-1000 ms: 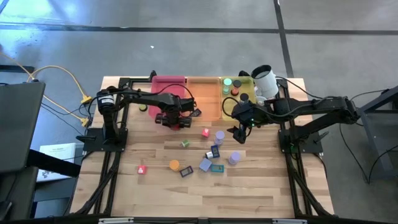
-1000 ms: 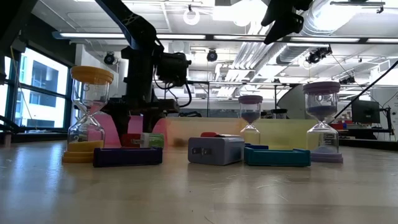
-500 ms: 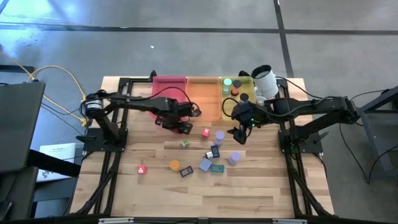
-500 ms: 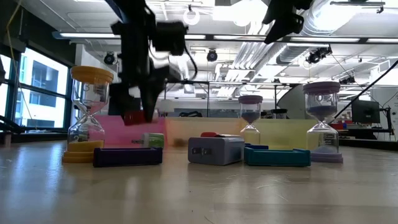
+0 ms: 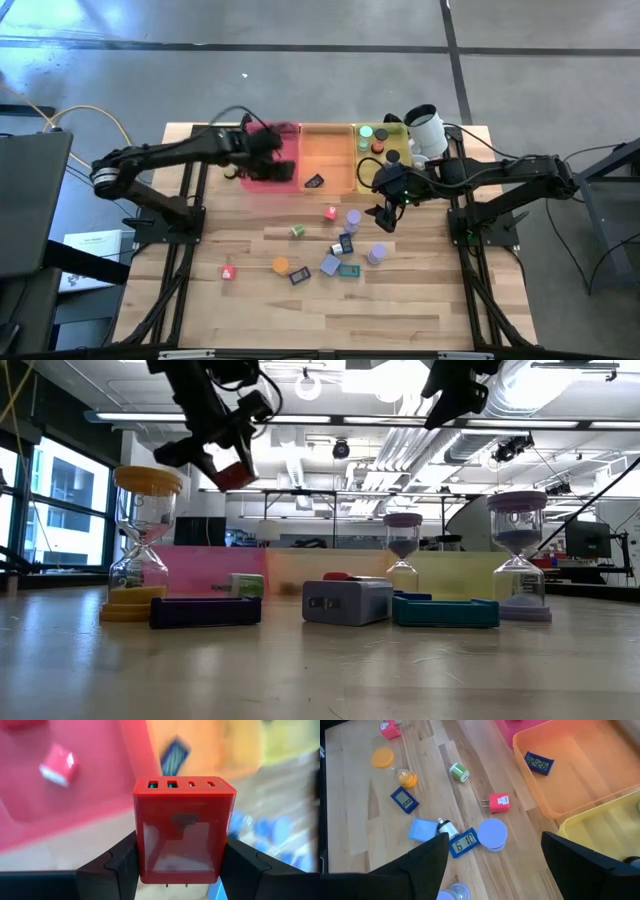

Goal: Pick & Place Office items
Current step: Put the red charger adapter into the pink bin

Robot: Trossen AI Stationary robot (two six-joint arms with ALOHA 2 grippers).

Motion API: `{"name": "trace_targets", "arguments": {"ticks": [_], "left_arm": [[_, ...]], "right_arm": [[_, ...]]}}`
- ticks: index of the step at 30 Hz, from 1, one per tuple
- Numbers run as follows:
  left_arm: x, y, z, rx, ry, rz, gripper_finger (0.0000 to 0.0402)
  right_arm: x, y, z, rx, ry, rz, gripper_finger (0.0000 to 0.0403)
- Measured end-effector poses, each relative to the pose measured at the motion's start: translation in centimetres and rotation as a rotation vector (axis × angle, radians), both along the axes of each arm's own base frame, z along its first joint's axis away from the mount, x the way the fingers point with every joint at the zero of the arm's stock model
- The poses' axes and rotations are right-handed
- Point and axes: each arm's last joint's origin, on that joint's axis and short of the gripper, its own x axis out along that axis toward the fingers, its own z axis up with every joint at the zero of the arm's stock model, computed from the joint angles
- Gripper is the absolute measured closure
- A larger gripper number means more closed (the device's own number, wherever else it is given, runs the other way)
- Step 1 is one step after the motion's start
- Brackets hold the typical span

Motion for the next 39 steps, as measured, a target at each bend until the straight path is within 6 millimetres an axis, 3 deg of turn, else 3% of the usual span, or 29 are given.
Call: {"name": "trace_targets", "arguments": {"ticks": [5, 12, 27, 34, 39], "left_arm": [[-1.7, 3.5, 0.3, 0.045, -0.006, 0.086, 0.0201], [-2.6, 7.9, -1.6, 0.050, 0.058, 0.169, 0.0201], [2.1, 13.3, -8.1, -0.073, 0.073, 0.079, 0.0201], [3.6, 14.9, -7.3, -0.036, 0.152, 0.079, 0.0201], [2.8, 15.8, -6.1, -0.005, 0.220, 0.096, 0.0201]], "right_arm": [[0.0, 0.0, 0.0, 0.010, -0.002, -0.012, 0.0097], [0.0, 0.0, 0.0, 0.014, -0.003, -0.017, 0.0097], [0.0, -0.4, 0.0, -0.044, -0.006, -0.066, 0.0097], [0.0, -0.4, 0.0, -0.043, 0.001, -0.064, 0.0097], [0.0, -0.4, 0.0, -0.043, 0.001, -0.064, 0.0097]]}}
